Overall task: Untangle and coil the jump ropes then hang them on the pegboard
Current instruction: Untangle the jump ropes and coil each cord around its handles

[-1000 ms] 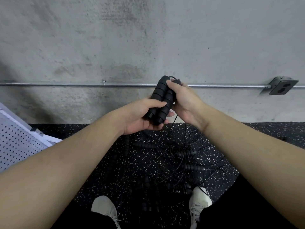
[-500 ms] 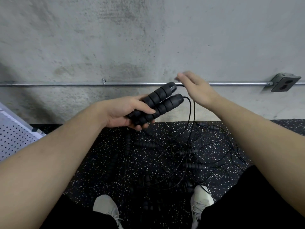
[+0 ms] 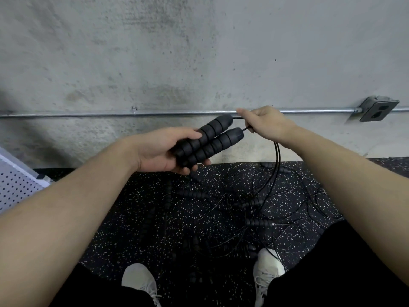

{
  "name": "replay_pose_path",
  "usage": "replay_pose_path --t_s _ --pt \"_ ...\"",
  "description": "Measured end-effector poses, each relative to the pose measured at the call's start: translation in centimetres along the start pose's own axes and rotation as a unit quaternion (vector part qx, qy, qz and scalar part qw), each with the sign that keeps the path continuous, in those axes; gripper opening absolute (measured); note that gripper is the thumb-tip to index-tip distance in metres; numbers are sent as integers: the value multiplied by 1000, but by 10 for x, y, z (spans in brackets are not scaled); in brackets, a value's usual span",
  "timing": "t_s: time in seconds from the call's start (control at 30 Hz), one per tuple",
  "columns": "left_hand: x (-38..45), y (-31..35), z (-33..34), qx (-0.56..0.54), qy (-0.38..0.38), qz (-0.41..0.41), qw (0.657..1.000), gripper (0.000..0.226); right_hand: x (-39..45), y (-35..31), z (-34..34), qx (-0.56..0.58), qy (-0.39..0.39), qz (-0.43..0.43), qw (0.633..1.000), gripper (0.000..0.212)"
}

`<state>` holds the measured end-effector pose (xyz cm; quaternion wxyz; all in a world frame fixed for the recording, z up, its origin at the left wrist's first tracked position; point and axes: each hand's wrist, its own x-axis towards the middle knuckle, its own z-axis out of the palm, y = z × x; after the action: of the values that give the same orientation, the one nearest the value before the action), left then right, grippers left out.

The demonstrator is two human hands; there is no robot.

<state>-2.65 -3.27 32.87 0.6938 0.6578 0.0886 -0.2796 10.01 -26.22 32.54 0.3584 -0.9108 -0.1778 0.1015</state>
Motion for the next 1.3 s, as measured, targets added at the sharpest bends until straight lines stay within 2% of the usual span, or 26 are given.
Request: replay_pose_path --t_s 0.17,0.33,0.43,0.53,0.6,0.67,0.8,0.97,1.07,1.2,1.3 --pt "5 3 -1 23 15 27 999 34 3 1 -4 15 39 1 999 55" --pt "16 2 4 -24 78 74 994 44 5 1 -2 117 -9 63 991 47" --pt "24 -2 6 -85 138 109 981 52 6 1 0 150 -10 77 986 44" --pt "33 -3 6 -175 214 151 949 52 8 -2 5 171 4 81 982 31" --pt "37 -3 4 -216 256 175 926 47 8 -7 10 148 -6 81 986 24" --pt "42 -3 2 -239 288 183 909 42 6 -13 15 102 -25 56 993 25" --pt "53 1 5 -256 326 173 893 36 -8 -39 22 -14 -85 -86 993 29" --pt "61 2 13 -284 309 144 896 27 -18 -53 30 -117 -130 -184 967 24" --pt "64 3 20 -292 291 123 903 22 -23 -54 37 -129 -158 -199 958 17" --pt "63 -2 23 -276 266 100 918 17 -24 -54 50 -185 -173 -224 941 27" --pt "64 -6 22 -280 267 94 917 10 -27 -56 49 -196 -169 -234 937 25"
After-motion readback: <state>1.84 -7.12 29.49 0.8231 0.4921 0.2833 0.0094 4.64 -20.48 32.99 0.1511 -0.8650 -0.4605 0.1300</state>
